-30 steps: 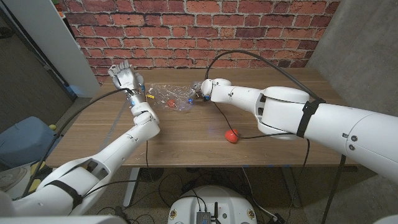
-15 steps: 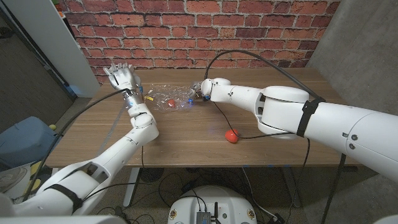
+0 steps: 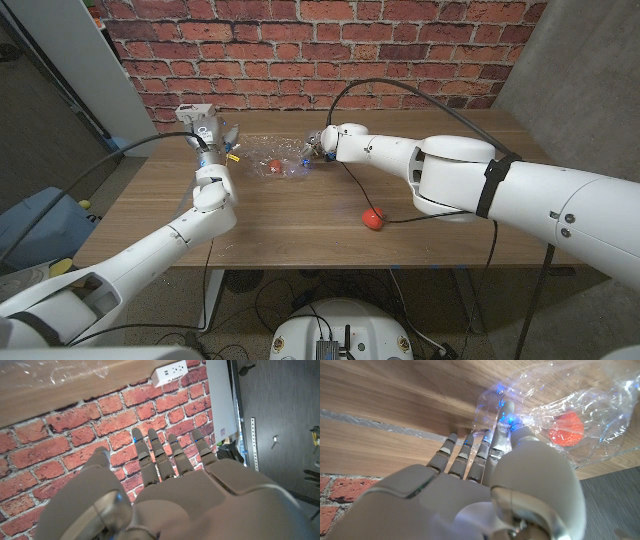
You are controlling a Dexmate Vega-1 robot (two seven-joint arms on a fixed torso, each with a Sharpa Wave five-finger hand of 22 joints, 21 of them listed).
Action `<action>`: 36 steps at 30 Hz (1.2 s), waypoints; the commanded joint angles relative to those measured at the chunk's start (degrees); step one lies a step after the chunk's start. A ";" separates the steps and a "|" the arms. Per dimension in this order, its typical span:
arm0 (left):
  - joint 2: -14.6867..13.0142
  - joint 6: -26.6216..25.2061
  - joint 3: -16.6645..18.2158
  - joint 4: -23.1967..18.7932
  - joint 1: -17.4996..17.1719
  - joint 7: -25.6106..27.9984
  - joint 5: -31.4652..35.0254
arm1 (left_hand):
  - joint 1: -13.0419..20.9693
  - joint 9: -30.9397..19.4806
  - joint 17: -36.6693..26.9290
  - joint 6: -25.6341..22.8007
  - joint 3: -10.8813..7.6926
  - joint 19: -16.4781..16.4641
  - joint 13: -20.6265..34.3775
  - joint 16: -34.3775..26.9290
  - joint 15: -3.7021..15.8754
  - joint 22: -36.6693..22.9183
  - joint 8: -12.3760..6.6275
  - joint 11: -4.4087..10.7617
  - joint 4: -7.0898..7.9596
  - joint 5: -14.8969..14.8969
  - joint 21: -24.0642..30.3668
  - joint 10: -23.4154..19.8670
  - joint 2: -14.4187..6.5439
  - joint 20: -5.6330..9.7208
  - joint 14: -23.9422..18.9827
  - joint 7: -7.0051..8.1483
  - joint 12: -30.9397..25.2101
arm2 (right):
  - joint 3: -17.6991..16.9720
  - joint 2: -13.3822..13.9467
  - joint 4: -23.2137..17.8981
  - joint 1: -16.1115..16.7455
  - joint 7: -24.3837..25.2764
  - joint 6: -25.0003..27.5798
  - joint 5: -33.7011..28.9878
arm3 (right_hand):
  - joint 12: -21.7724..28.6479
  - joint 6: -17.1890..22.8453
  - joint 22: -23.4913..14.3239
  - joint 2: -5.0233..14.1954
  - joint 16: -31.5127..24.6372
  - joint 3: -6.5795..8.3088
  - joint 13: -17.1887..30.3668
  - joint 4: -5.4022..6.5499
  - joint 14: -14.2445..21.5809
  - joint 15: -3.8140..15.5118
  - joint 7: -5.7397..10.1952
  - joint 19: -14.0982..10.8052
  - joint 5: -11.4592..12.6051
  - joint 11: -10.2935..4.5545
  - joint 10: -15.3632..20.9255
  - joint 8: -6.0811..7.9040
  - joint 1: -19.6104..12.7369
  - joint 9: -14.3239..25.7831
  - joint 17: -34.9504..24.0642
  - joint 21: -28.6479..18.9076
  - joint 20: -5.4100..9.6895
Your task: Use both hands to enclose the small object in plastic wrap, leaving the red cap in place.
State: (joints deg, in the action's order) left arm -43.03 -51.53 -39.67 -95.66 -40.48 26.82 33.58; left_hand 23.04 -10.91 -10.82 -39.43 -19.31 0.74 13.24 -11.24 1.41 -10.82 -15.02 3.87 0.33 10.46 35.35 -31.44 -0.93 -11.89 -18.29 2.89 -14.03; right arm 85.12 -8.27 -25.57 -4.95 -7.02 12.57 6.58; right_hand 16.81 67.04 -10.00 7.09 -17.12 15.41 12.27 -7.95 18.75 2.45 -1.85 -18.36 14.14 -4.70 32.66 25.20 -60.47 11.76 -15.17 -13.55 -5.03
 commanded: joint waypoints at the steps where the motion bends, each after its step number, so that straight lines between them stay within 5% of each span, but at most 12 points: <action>1: -6.58 0.48 -4.03 -4.80 2.22 -18.51 -3.48 | -1.10 0.01 0.01 -3.73 -0.83 1.11 -0.56 -0.28 -0.24 -0.16 -0.26 0.90 0.33 0.55 -0.94 -2.09 -2.19 -0.25 0.45 -1.85 -0.35 | 0.86 -0.51 -0.03 -0.59 0.07 0.14 -0.01 | 0.02 -0.73 -0.30 -0.45 0.03 0.32 0.12 0.26 0.52 3.96 0.60 -0.29 -0.32 0.39 0.29 -0.21 0.44 0.05 -0.02 -0.05 -0.24; 3: -6.73 0.71 -4.58 -4.61 2.57 -18.94 -3.12 | -0.81 0.16 0.29 -7.83 -1.84 0.85 -1.06 -0.82 0.25 -0.18 -0.76 1.32 -0.57 0.43 -1.38 -4.46 -3.11 -0.25 -1.36 -1.94 -0.66 | 1.36 -0.55 -0.03 -0.73 0.07 0.14 -0.01 | -0.03 -0.97 -0.31 -0.40 0.01 0.34 0.12 0.35 0.64 3.91 0.67 -0.26 -0.35 0.61 0.25 -0.32 0.60 0.02 -0.05 0.00 -0.34; 9: -7.40 -0.99 -9.22 -3.69 6.51 -26.61 -0.20 | -0.93 0.34 0.37 -8.26 -2.25 1.14 -1.38 -0.72 1.29 -0.16 0.00 2.56 -1.26 0.28 -1.91 -5.14 -3.09 -0.22 -1.54 -1.13 -0.35 | 1.71 -0.57 -0.03 -0.91 0.07 0.14 -0.01 | -0.22 -1.07 -0.33 -0.32 -0.08 0.47 0.13 0.49 1.22 3.82 0.77 -0.27 -0.48 0.57 0.05 -0.38 0.94 -0.05 -0.11 0.09 -0.41; 15: -7.82 1.07 -12.11 -2.03 9.25 -32.88 1.15 | -3.90 0.50 0.24 2.51 -2.94 4.12 -2.05 0.88 0.39 -0.23 5.15 3.46 -2.07 0.36 -4.65 5.17 -3.19 -0.11 5.20 0.18 3.54 | 1.27 -0.40 -0.03 -1.01 0.07 0.14 -0.01 | -1.27 -7.17 -0.39 -0.78 0.70 0.65 0.20 0.83 0.88 2.95 2.86 0.02 -1.14 1.11 -1.42 -3.00 2.58 -0.27 -0.23 0.58 -1.27; 18: -7.41 2.38 -12.58 -0.88 9.93 -34.31 1.41 | -4.01 0.55 0.26 7.43 -3.73 5.34 -2.18 1.05 -0.11 -0.25 5.45 4.25 -2.79 0.53 -5.62 9.49 -3.72 -0.16 7.81 1.25 3.95 | 0.53 -0.26 -0.03 -0.97 0.07 0.14 -0.01 | -2.28 -13.39 -0.42 -1.15 1.37 0.71 0.30 1.08 0.51 2.41 4.19 0.27 -1.50 1.48 -3.22 -5.87 4.14 -0.37 -0.34 0.92 -1.71; 24: -6.61 4.14 -12.91 0.54 10.59 -35.76 2.13 | -3.88 0.63 0.28 13.95 -5.40 6.37 -2.29 0.90 -0.59 -0.36 5.56 4.12 -3.74 0.65 -6.61 14.40 -5.25 -0.18 10.33 2.14 3.84 | -1.55 0.06 -0.03 -0.75 0.07 0.14 -0.01 | -4.65 -35.20 -0.49 -1.94 2.90 0.16 0.87 1.76 -0.75 1.32 6.15 0.92 -1.93 2.77 -10.20 -15.45 8.94 -0.51 -0.79 1.46 -2.44; 27: -6.17 4.55 -12.95 1.06 10.85 -36.27 2.56 | -4.05 0.65 0.27 15.86 -5.69 6.47 -2.30 0.83 -0.69 -0.39 5.59 4.16 -3.97 0.59 -6.80 15.87 -5.38 -0.13 10.81 1.88 3.90 | -3.67 0.22 -0.03 -0.31 0.07 0.14 -0.01 | -5.59 -44.48 -0.52 -2.42 3.50 -0.41 1.02 1.79 -1.75 0.76 5.81 1.13 -1.86 3.38 -15.08 -15.84 10.66 -0.55 -1.05 1.53 -2.69; 30: -5.87 4.73 -13.06 1.41 11.06 -36.68 3.21 | -4.16 0.65 0.27 16.85 -5.85 6.69 -2.29 0.80 -0.82 -0.41 5.57 4.08 -4.08 0.56 -6.97 16.57 -5.46 -0.10 11.06 1.64 3.87 | -6.78 0.33 -0.03 0.38 0.07 0.14 -0.01 | -5.82 -49.69 -0.53 -2.37 3.85 -0.75 1.04 1.89 -2.71 0.08 5.10 1.47 -1.75 3.93 -17.95 -15.82 11.67 -0.58 -1.33 1.62 -2.71; 33: -5.61 4.79 -13.31 1.73 11.35 -37.22 4.05 | -4.26 0.64 0.27 17.60 -6.01 6.73 -2.29 0.79 -1.07 -0.43 5.48 4.08 -4.19 0.53 -7.06 17.44 -5.53 -0.13 11.34 1.42 3.89 | -11.32 0.27 -0.03 1.37 0.07 0.14 -0.55 | -5.81 -50.89 -0.53 -1.82 3.79 -0.59 1.04 1.78 -2.82 0.06 4.75 1.22 -1.63 4.16 -18.86 -15.61 11.55 -0.58 -1.50 1.50 -2.56; 35: -5.47 4.91 -13.33 1.92 11.50 -37.63 4.35 | -4.32 0.64 0.26 18.25 -6.10 6.72 -2.29 0.77 -1.11 -0.44 5.52 3.62 -4.26 0.51 -7.11 18.01 -5.55 -0.15 11.45 1.37 3.93 | -19.54 -0.49 -0.03 2.66 0.83 0.14 -5.67 | -5.38 -49.92 -0.53 -1.34 3.68 -0.44 1.03 1.68 -2.75 0.05 4.71 0.66 -1.54 4.34 -18.41 -14.92 11.38 -0.57 -1.62 1.27 -2.23; 36: -5.46 5.04 -13.47 2.03 11.63 -37.83 4.69 | -4.33 0.64 0.27 18.32 -6.11 6.71 -2.29 0.78 -1.02 -0.44 5.49 3.58 -4.29 0.50 -7.12 18.08 -5.54 -0.16 11.53 1.40 3.90 | -19.61 -0.33 -0.03 2.13 5.32 0.14 -4.48 | -5.10 -48.82 -0.53 -1.02 3.53 -0.30 1.02 1.56 -2.46 0.05 4.55 0.47 -1.46 4.28 -18.08 -14.39 11.21 -0.57 -1.69 1.21 -2.19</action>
State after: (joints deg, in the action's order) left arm -49.25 -47.62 -52.16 -95.14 -30.20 -8.39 36.21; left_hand 18.72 -10.12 -10.40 -21.67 -24.95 7.31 10.92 -10.37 0.30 -11.08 -9.70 7.73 -3.87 10.82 28.38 -13.79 -6.22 -11.87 -6.95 4.09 -10.33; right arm 79.91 -8.21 -25.59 -4.82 -6.97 12.72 6.44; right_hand 11.00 16.56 -10.39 5.09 -13.30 14.79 13.20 -5.99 16.25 2.26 2.96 -17.01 12.24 -0.62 13.99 9.72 -49.06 11.18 -16.61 -12.18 -7.37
